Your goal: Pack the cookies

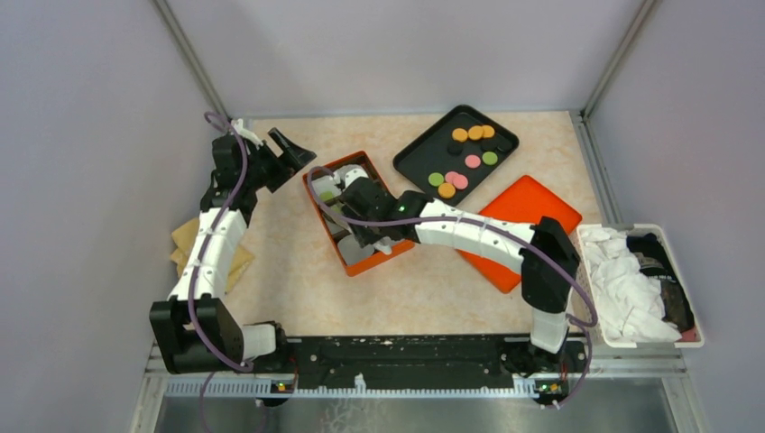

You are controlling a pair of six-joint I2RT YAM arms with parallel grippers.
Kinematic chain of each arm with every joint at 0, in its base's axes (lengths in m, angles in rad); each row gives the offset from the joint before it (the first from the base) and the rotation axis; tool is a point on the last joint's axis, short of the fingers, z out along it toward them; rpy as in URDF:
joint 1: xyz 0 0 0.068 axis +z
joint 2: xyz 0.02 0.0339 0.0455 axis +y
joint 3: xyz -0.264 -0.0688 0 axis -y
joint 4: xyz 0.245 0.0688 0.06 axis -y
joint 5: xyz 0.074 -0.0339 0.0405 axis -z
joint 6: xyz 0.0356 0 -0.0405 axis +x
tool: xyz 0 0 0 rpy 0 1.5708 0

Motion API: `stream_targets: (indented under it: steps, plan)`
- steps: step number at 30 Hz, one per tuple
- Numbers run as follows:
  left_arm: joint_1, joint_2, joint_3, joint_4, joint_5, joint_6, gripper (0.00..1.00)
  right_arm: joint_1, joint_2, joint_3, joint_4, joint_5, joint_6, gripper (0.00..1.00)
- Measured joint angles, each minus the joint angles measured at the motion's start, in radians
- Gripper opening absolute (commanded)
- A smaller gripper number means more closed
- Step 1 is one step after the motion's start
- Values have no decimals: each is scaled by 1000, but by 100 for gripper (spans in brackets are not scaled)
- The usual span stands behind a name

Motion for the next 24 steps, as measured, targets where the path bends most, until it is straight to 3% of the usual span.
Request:
stream_targets:
  steps: [6, 16, 19, 24]
  plan:
    - [0, -6, 0, -1, 0, 12, 91, 0, 17, 0, -6, 11, 16, 25]
    - [0, -6, 0, -2, 8, 34, 92, 0, 23, 0, -21, 49, 19, 45]
    - [0, -6, 0, -3, 15, 41, 92, 0, 23, 1, -23, 50, 20, 50]
    - [0, -6, 0, -4, 23, 49, 92, 0, 23, 8, -23, 50, 19, 46]
